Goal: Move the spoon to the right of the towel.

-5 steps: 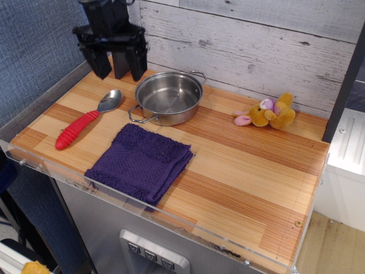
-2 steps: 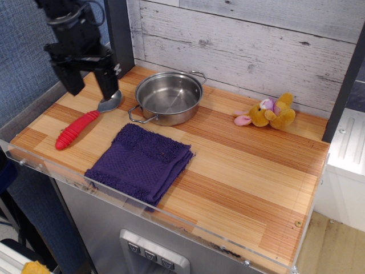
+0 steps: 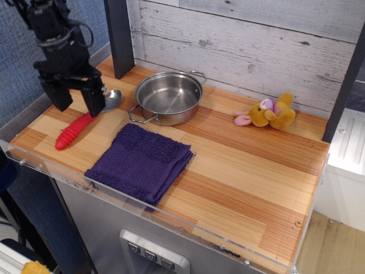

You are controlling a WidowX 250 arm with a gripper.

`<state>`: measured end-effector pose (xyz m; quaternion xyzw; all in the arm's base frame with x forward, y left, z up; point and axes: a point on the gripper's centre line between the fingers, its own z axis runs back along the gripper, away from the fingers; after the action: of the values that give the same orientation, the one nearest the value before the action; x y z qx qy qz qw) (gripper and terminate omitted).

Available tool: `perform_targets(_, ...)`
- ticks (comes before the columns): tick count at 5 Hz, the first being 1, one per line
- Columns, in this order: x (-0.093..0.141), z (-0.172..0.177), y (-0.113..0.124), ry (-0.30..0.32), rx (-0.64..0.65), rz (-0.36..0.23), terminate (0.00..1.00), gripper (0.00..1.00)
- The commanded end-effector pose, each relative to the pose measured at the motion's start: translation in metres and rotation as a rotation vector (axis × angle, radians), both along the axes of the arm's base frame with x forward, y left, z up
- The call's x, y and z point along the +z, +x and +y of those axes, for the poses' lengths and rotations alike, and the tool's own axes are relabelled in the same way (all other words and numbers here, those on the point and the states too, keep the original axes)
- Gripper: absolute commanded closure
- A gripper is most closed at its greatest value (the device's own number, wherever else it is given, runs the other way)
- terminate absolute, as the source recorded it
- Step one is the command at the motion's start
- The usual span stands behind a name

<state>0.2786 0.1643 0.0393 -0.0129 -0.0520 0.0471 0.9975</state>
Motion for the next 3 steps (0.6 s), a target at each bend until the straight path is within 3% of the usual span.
perform_targets(1, -0.013, 0.009, -0.005, 0.019, 0.0, 0.021, 0.0, 0.0)
perform_targets(2, -0.027, 0.012, -0.007, 0.035, 0.006, 0.025, 0.0, 0.0)
perform_targets(3, -0.027, 0.012, -0.005, 0.033, 0.006, 0.015, 0.0, 0.0)
